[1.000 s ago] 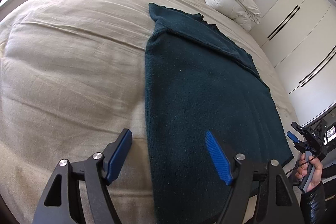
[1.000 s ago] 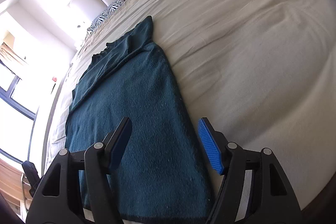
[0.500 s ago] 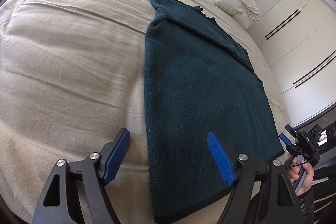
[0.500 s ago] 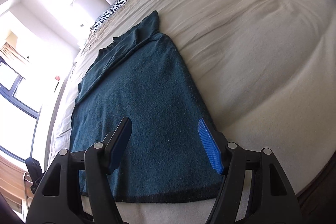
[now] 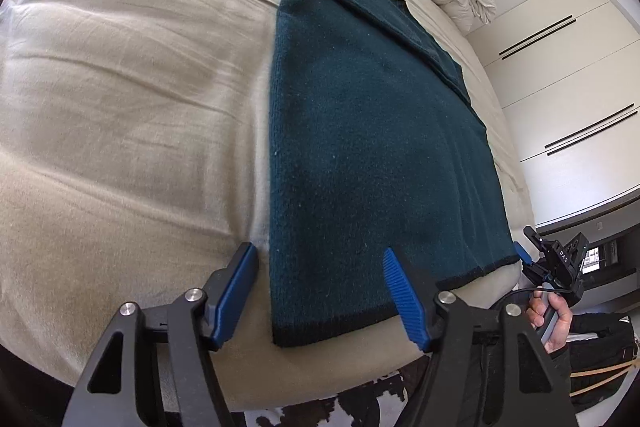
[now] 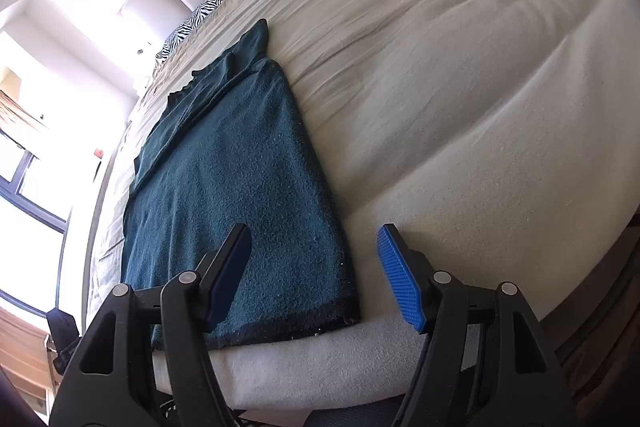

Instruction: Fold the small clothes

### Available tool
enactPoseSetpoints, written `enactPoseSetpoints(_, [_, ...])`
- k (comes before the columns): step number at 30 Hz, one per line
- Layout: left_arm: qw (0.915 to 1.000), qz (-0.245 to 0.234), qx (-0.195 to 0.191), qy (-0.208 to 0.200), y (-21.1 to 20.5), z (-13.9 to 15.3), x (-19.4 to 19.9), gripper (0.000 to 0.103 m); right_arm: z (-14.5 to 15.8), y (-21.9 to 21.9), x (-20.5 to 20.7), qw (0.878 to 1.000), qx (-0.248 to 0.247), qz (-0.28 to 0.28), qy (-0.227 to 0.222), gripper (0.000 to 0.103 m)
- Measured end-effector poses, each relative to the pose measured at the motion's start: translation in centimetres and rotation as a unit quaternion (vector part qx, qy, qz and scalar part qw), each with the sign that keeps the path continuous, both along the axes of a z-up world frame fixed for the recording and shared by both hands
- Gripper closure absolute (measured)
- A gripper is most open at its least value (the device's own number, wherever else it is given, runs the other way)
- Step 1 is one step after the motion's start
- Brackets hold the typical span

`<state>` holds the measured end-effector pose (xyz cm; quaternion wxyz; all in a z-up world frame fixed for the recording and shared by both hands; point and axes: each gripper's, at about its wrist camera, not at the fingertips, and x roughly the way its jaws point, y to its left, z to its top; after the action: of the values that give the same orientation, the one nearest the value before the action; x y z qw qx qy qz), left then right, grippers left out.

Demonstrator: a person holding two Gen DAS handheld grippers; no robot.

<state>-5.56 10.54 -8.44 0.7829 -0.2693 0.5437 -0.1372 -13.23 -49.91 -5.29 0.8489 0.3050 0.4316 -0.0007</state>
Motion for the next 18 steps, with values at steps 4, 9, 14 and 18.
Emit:
enactPoseSetpoints(4, [0.9999, -0.001, -0.001, 0.011, -0.2, -0.3, 0.3, 0.062, 0.5, -1.1, -0.3, 1.0, -0.004, -0.021, 0.009, 0.038])
enactPoseSetpoints(9, [0.9998, -0.004, -0.008, 0.02, -0.2, -0.8, 0.4, 0.089, 0.2, -2.0, -0.5, 0.999, 0.015, -0.013, 0.028, 0.038])
enactPoseSetpoints(14, [0.9998, -0.012, -0.01, 0.014, -0.2, -0.7, 0.2, 0.094, -0.6, -0.7, -0.1, 0.998, 0.01, 0.027, 0.059, 0.043])
enactPoseSetpoints(18, [0.9998, -0.008, -0.017, 0.008, 0.4, -0.5, -0.2, 0.095, -1.4, -0.9, 0.2, 0.996, 0.035, 0.03, 0.082, 0.068])
